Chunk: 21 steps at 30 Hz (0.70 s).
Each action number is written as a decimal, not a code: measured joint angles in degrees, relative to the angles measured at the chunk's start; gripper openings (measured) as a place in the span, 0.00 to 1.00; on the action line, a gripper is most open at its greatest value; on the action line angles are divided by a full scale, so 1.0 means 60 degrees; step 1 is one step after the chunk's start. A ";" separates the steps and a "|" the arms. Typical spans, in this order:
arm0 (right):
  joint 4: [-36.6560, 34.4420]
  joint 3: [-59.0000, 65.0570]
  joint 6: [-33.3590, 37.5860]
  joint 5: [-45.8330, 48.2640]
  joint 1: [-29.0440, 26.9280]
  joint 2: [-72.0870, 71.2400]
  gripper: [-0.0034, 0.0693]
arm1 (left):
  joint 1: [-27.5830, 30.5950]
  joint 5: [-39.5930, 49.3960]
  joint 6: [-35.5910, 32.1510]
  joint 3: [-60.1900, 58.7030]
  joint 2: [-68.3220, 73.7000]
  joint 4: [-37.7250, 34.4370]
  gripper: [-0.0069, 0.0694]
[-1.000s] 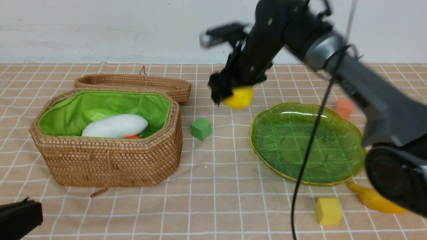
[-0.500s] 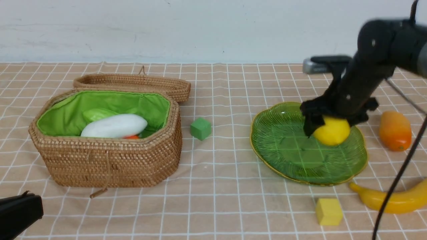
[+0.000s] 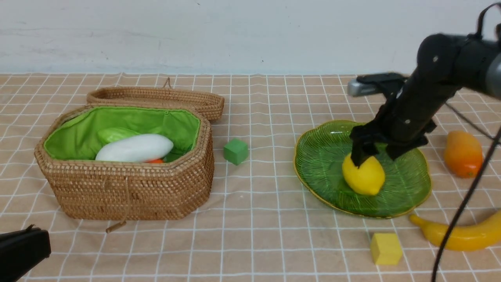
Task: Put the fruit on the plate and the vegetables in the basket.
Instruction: Use the right arm to grab a lemon and put it into the right plate, then use the right arm to grab a banana and put it into the right plate
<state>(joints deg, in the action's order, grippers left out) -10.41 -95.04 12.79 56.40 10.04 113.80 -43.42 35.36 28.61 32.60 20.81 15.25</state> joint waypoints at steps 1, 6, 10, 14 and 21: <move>0.0233 0.0068 -0.0088 0.0425 0.0000 -0.0472 0.93 | 0.0000 -0.0010 -0.0034 0.0000 0.0000 0.0000 0.08; 0.1259 0.1389 -0.1978 0.1218 -0.0575 -0.2361 0.84 | 0.0000 -0.0010 -0.0329 0.0000 0.0000 0.0000 0.08; 0.1735 0.3327 -0.4916 0.0986 -0.1748 -0.3426 0.81 | 0.0000 -0.0017 -0.0474 0.0000 0.0000 0.0000 0.08; 0.1802 0.4739 -0.6771 0.0128 -0.2718 -0.3558 0.81 | 0.0000 -0.0017 -0.0517 0.0000 0.0000 0.0000 0.08; 0.1549 0.5091 -0.7031 -0.1857 -0.3200 -0.2628 0.81 | 0.0000 -0.0017 -0.0537 0.0000 0.0000 0.0000 0.08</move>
<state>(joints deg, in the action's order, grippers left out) -1.12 -64.50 -29.39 45.25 -9.16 98.03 -43.42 35.26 25.38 32.60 20.81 15.25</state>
